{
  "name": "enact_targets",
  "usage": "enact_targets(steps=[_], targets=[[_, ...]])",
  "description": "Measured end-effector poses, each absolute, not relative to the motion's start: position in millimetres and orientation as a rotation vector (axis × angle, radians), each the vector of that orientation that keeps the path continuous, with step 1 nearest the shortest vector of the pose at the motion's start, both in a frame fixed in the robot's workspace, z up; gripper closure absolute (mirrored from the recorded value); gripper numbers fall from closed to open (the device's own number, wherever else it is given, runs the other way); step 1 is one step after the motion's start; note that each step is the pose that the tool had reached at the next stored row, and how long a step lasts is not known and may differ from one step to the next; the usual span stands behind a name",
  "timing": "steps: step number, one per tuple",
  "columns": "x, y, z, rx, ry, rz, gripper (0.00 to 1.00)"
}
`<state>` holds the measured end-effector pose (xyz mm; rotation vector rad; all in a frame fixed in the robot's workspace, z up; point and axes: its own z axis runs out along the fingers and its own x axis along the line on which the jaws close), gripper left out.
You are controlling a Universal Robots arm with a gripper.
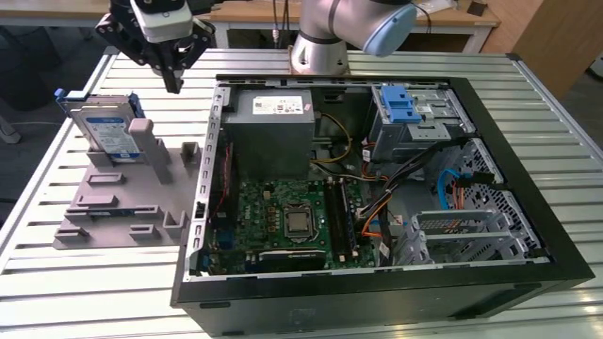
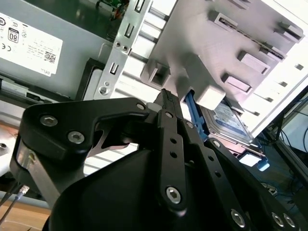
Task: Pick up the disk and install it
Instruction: 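Reach for the disk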
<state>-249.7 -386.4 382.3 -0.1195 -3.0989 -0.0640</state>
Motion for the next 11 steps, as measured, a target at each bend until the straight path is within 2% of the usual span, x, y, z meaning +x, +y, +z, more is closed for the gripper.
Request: enact_targets(steps=[11], targets=[[-264.0, -384.7, 382.3, -0.12, -3.099, -0.064, 0.89]])
